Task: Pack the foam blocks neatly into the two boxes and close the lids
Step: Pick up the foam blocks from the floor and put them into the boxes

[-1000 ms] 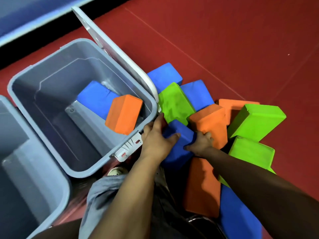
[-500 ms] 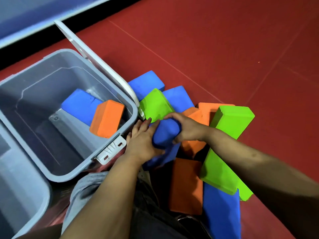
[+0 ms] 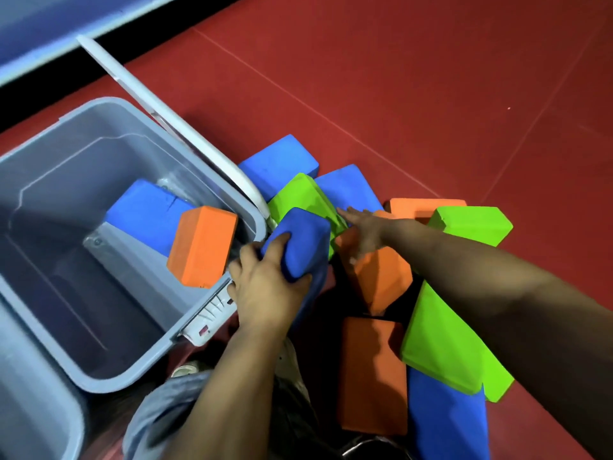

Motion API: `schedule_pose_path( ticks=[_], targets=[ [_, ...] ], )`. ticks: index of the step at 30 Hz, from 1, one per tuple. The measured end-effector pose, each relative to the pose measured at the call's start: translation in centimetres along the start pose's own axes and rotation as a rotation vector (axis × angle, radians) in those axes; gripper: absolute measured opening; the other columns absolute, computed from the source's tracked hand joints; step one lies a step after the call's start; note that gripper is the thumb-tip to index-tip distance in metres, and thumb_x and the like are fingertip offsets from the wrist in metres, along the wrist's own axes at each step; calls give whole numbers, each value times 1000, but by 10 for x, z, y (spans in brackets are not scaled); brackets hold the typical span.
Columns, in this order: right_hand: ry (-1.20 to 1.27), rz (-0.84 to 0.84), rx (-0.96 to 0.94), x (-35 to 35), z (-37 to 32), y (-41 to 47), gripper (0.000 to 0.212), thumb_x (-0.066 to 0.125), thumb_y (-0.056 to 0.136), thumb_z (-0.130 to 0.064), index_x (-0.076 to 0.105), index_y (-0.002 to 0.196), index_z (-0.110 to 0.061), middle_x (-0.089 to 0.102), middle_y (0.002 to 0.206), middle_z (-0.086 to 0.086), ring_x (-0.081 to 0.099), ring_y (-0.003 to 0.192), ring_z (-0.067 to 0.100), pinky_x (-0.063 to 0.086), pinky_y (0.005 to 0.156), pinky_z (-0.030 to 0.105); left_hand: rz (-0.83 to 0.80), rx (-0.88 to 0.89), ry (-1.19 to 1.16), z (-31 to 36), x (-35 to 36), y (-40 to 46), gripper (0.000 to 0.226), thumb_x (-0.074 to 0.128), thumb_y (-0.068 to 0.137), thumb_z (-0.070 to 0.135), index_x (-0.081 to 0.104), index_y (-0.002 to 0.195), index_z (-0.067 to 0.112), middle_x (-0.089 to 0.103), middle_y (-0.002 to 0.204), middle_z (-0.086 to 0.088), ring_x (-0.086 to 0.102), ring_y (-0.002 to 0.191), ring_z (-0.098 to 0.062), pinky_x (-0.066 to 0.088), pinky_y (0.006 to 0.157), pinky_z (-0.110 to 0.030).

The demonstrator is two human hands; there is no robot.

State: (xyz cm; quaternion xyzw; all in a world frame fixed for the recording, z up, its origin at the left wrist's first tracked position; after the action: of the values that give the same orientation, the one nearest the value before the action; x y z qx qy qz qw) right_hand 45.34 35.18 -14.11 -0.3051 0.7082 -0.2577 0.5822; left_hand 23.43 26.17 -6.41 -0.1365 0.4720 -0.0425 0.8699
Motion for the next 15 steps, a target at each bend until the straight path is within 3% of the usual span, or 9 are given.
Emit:
schedule_pose_path(
  ticks=[3,5,7,9,12,15],
  targets=[
    [-177,-19,38,21,8,21,116,82,69,-29,1,152,-22,7,159,9,9,145,36,18,116,51,26,-8,-63,-4,0,3,73,73,72,42,40,137,45,37,133,0,33,121,-30,37,102,-45],
    [-223,-22,55,36,6,23,97,71,80,-25,6,151,-26,12,158,2,13,145,30,18,114,55,36,-11,-73,-5,0,3,73,73,72,42,40,137,45,37,133,0,34,122,-30,37,102,-45],
    [-310,66,70,44,2,17,68,51,94,-28,13,150,-30,18,157,-3,21,141,28,24,108,52,42,-18,-67,-6,0,3,73,73,73,41,40,137,45,37,133,1,34,121,-29,37,101,-45],
    [-398,143,77,47,0,11,54,36,99,-35,16,149,-34,23,154,-5,27,135,31,28,103,46,44,-23,-60,-5,-1,3,72,73,73,42,40,137,45,37,132,1,34,121,-29,38,101,-45],
    [-504,118,75,47,2,2,57,39,98,-33,15,149,-37,28,151,-7,28,131,34,30,101,42,41,-29,-60,-1,-3,1,71,71,75,42,38,138,46,36,133,1,32,122,-28,37,100,-43],
    [-545,131,18,48,8,-14,74,57,87,-31,17,148,-37,32,146,-4,28,132,34,29,101,43,49,-20,-82,-1,-8,-4,72,71,75,41,38,139,44,36,134,0,32,123,-29,36,102,-42]
  ],
)
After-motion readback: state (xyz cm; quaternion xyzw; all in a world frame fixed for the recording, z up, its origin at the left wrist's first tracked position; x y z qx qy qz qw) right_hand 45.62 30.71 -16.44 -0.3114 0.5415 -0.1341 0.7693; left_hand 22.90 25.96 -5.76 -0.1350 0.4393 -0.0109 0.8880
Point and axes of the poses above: each hand's wrist, its own y-axis towards the middle knuckle, its own x-axis out of the palm, z = x × y, the point moved 2 cm from there along y, towards the middle knuckle
